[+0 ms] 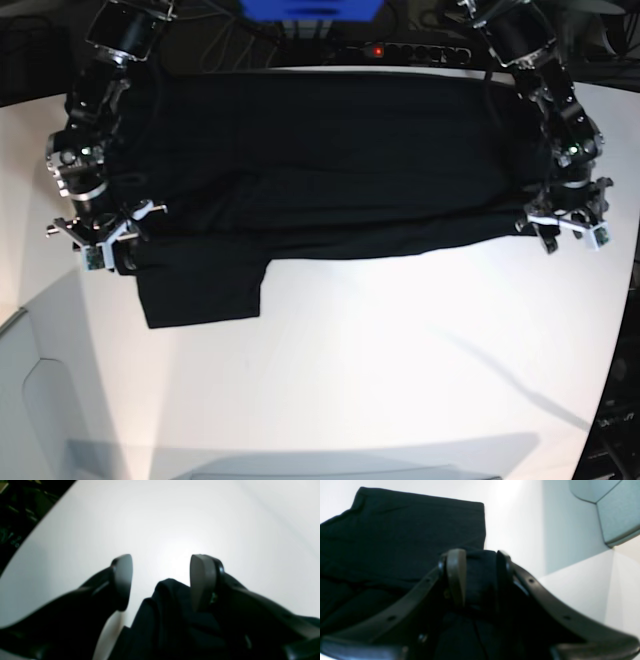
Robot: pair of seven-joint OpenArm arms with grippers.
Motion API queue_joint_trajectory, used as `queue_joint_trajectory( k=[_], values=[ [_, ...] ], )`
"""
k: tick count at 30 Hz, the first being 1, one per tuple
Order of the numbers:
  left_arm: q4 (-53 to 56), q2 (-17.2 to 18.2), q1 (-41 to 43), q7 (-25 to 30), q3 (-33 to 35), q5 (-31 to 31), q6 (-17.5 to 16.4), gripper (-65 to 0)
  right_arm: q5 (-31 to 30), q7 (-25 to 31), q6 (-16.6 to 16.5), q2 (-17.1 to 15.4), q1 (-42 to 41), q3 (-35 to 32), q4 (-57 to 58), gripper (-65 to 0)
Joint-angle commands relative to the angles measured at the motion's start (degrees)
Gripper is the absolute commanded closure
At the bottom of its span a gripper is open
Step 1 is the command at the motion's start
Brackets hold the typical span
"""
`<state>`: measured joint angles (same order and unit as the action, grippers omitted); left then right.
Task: Fold the T-shirt properly
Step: 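Regrip the folded shirt edges with both grippers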
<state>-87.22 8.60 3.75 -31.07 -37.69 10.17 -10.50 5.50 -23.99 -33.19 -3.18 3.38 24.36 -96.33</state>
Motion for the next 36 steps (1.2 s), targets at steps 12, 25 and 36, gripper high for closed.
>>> queue_joint_trajectory(
  k=[12, 25, 36],
  values=[
    [3.5, 0.8, -1.7, 1.2, 0.4, 0.2, 0.2, -28.2, -0.7, 1.4, -0.5, -0.9, -0.9, 0.2, -0.9, -21.3],
    [3.2, 0.8, -1.7, 1.2, 0.4, 0.2, 0.1, -0.6, -0.4, 1.4, -0.5, -0.9, -3.6, 0.3, -0.8, -21.3],
    [-1.6, 0.8, -1.2, 1.1, 0.0, 0.3, 0.1, -0.1, -0.4, -7.7, -0.4, -2.5, -16.3, 0.1, 6.7, -25.2]
  ],
)
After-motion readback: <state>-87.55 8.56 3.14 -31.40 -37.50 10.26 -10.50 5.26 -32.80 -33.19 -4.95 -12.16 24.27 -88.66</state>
